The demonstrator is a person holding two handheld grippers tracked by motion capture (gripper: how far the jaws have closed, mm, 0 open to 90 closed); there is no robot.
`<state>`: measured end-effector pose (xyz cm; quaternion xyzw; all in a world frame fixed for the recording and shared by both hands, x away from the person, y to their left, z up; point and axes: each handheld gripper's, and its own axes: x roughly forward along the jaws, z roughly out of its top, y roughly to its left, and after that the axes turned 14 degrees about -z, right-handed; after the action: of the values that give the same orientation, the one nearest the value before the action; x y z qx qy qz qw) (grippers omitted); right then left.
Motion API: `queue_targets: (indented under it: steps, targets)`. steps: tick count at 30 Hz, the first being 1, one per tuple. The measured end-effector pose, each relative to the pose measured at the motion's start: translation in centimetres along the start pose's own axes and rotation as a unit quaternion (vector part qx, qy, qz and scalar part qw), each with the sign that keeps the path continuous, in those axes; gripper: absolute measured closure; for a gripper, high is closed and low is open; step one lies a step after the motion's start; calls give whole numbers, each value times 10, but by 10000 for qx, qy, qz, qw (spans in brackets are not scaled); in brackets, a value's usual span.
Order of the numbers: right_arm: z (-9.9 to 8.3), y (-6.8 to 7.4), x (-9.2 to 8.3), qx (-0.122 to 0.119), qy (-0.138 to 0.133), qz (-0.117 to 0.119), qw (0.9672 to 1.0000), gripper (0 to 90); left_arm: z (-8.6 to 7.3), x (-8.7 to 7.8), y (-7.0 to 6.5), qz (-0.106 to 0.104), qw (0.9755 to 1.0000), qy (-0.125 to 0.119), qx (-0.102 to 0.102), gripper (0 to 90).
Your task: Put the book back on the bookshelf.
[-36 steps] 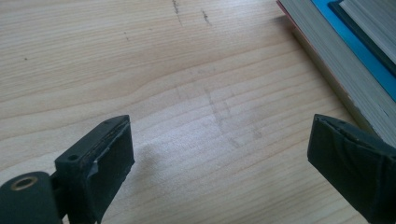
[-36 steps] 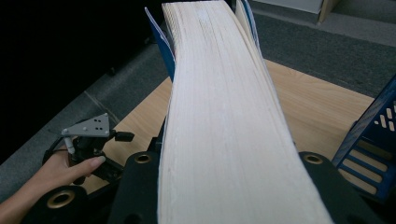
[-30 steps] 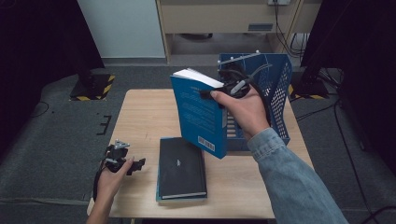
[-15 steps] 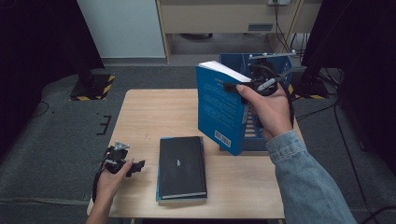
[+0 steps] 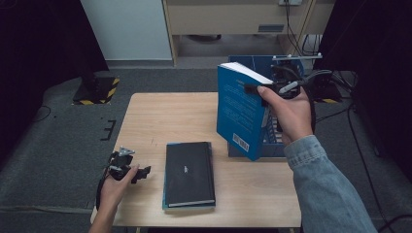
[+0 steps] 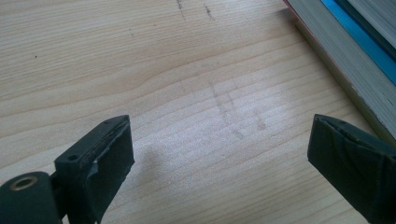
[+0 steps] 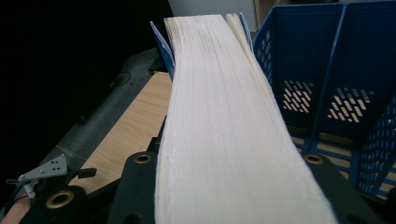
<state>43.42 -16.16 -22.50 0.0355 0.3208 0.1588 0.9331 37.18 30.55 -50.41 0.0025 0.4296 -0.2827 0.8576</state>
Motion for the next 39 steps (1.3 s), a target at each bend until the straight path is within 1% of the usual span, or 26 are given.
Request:
queue_targets:
  steps: [1, 4, 5, 8, 12, 17, 22, 24, 29, 33, 35, 36, 39]
  targets:
    - [-1, -3, 1, 62, 42, -29, 10000, 597, 0, 0, 0, 2, 10000, 0, 1, 65]
    - [-2, -7, 3, 116, 45, -63, 9999, 595, -1, 0, -1, 13, 10000, -46, 15, 65]
    - [-4, -11, 4, 183, 45, -94, 9998, 596, 0, 0, 0, -7, 10000, -87, 1, 64]
    - [-5, -15, 4, 238, 38, -130, 9996, 595, 0, 0, 0, -3, 10000, -73, 4, 64]
    - [-7, -24, 2, 373, 12, -185, 9991, 594, -1, 0, 0, -3, 10000, -56, -4, 64]
    - [-6, -27, -1, 378, -32, -254, 9990, 595, -1, 0, 0, -5, 10000, -37, -13, 64]
    - [-6, -30, 1, 415, -26, -306, 9987, 595, 0, 2, -1, -7, 10000, -5, 15, 64]
    - [-5, -32, 6, 412, -8, -384, 9984, 594, 0, 4, -2, -18, 10000, 28, 36, 63]
    - [-3, -36, 12, 476, -8, -465, 9978, 594, 0, 3, -2, -16, 10000, 10, 34, 64]
    - [0, -39, 19, 525, -53, -534, 9972, 594, 1, 0, -2, -39, 10000, -61, 29, 64]
    - [3, -41, 25, 605, -50, -608, 9963, 594, 1, 0, -2, -55, 10000, -64, 48, 64]
    - [3, -41, 25, 605, -50, -608, 9963, 594, 1, 0, -2, -55, 10000, -64, 48, 64]
    - [5, -40, 32, 652, -72, -733, 9952, 593, 0, -2, -1, -79, 9999, -56, 46, 64]
